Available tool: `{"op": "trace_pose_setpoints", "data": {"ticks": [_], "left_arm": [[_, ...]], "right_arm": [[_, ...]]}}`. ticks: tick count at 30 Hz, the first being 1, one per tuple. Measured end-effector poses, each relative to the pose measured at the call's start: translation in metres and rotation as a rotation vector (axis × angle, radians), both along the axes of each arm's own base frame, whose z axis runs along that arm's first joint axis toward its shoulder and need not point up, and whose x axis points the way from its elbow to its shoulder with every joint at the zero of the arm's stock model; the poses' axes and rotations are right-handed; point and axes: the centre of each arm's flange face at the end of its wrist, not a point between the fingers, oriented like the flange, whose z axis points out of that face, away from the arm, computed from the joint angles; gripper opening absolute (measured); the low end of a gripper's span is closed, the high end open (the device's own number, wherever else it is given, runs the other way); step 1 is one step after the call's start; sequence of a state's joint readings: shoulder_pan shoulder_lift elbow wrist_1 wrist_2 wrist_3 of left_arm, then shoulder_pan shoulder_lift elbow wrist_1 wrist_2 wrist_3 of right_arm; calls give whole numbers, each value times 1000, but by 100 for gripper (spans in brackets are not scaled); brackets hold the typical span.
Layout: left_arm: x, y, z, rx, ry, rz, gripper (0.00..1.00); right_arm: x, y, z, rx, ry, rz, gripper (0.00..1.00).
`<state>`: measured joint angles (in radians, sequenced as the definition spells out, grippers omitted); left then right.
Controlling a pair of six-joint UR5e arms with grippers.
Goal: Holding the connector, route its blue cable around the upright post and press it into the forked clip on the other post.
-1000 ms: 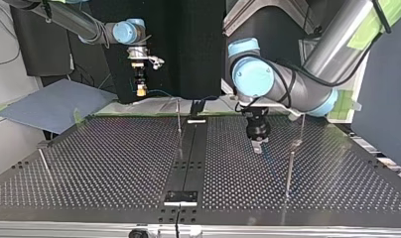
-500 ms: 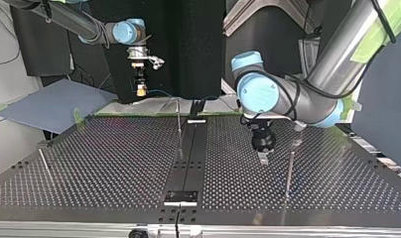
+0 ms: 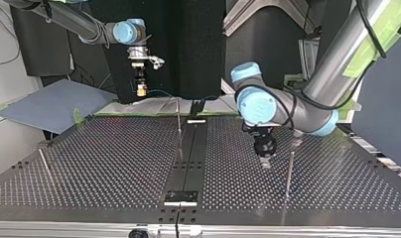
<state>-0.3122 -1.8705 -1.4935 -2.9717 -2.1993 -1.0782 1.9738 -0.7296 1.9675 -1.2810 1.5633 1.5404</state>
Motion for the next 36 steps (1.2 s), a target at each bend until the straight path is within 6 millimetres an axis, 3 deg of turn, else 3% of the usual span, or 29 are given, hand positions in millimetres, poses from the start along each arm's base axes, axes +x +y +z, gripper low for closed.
{"op": "trace_pose_setpoints", "data": {"ticks": [10, 23, 36], "left_arm": [[7, 12, 0, -5, -8, 21, 100], [6, 6, 1, -25, -21, -3, 100], [18, 7, 6, -32, -37, -8, 100]], "right_arm": [[1, 1, 0, 0, 0, 7, 0], [2, 1, 0, 0, -3, 13, 0], [4, 2, 0, -2, -5, 15, 0]]}}
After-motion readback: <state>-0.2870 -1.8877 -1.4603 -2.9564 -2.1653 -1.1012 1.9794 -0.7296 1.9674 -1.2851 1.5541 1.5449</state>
